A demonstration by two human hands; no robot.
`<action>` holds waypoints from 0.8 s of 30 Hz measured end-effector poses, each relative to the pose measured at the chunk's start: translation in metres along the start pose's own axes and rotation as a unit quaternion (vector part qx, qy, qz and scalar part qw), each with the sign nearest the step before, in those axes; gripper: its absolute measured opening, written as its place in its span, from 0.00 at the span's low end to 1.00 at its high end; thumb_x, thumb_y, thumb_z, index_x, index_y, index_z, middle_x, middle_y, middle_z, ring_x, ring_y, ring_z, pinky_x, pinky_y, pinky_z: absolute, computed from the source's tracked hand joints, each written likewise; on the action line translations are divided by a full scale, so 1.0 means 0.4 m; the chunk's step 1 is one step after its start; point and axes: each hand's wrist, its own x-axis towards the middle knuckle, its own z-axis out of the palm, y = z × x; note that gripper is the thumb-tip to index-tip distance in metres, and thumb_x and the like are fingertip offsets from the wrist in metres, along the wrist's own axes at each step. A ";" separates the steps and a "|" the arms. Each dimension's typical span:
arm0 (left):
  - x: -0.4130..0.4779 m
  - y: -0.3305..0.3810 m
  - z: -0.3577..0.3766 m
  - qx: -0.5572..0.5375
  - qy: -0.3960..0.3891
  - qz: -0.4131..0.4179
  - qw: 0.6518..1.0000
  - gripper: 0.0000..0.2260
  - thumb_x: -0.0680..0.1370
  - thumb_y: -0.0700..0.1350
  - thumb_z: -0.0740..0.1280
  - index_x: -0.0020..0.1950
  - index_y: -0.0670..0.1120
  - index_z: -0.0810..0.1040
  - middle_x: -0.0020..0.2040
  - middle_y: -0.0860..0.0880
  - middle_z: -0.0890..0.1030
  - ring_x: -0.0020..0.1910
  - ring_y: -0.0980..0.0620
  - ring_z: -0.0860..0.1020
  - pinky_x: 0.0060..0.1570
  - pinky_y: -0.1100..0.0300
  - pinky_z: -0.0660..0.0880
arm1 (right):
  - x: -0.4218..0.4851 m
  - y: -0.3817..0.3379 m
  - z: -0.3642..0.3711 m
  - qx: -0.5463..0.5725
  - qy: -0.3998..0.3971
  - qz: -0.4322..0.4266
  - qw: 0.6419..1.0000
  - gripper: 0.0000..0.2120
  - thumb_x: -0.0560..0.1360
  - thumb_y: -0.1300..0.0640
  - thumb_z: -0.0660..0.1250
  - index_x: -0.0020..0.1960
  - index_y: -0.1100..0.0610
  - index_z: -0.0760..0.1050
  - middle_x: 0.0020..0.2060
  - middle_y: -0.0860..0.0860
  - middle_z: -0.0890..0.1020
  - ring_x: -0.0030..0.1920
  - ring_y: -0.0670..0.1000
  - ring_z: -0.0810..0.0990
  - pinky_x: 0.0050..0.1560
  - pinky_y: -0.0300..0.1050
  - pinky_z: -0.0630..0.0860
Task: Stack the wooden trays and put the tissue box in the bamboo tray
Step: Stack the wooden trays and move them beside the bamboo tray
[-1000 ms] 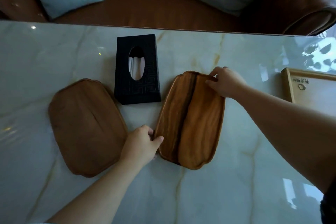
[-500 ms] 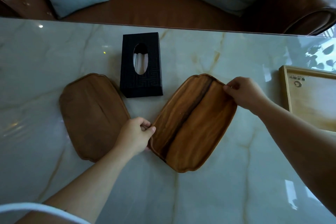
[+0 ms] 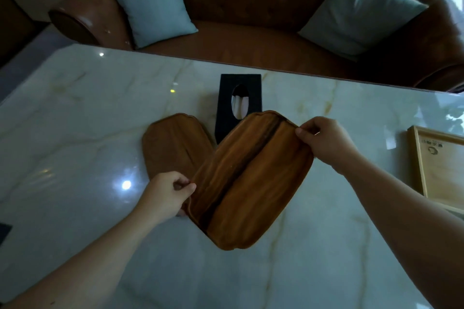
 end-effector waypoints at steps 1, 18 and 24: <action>0.003 -0.010 -0.015 -0.010 -0.001 -0.004 1.000 0.05 0.74 0.43 0.72 0.40 0.50 0.78 0.41 0.41 0.81 0.28 0.48 0.84 0.25 0.59 0.79 | 0.006 -0.031 0.006 -0.017 -0.001 -0.013 1.000 0.07 0.75 0.49 0.69 0.46 0.52 0.78 0.42 0.49 0.81 0.41 0.51 0.79 0.39 0.47 0.76; 0.099 -0.223 -0.171 -0.199 -0.085 -0.108 0.970 0.09 0.77 0.39 0.67 0.43 0.32 0.75 0.33 0.34 0.84 0.33 0.38 0.85 0.36 0.49 0.84 | 0.254 -0.486 0.364 -0.188 -0.129 -0.171 0.959 0.05 0.75 0.50 0.69 0.48 0.50 0.79 0.43 0.46 0.79 0.44 0.46 0.77 0.40 0.41 0.72; 0.104 -0.261 -0.170 -0.235 -0.071 -0.128 0.961 0.13 0.77 0.42 0.67 0.42 0.30 0.76 0.30 0.35 0.83 0.30 0.39 0.84 0.27 0.57 0.81 | 0.300 -0.527 0.481 -0.195 -0.186 -0.167 0.948 0.06 0.75 0.50 0.69 0.49 0.52 0.80 0.45 0.47 0.78 0.47 0.47 0.77 0.40 0.40 0.72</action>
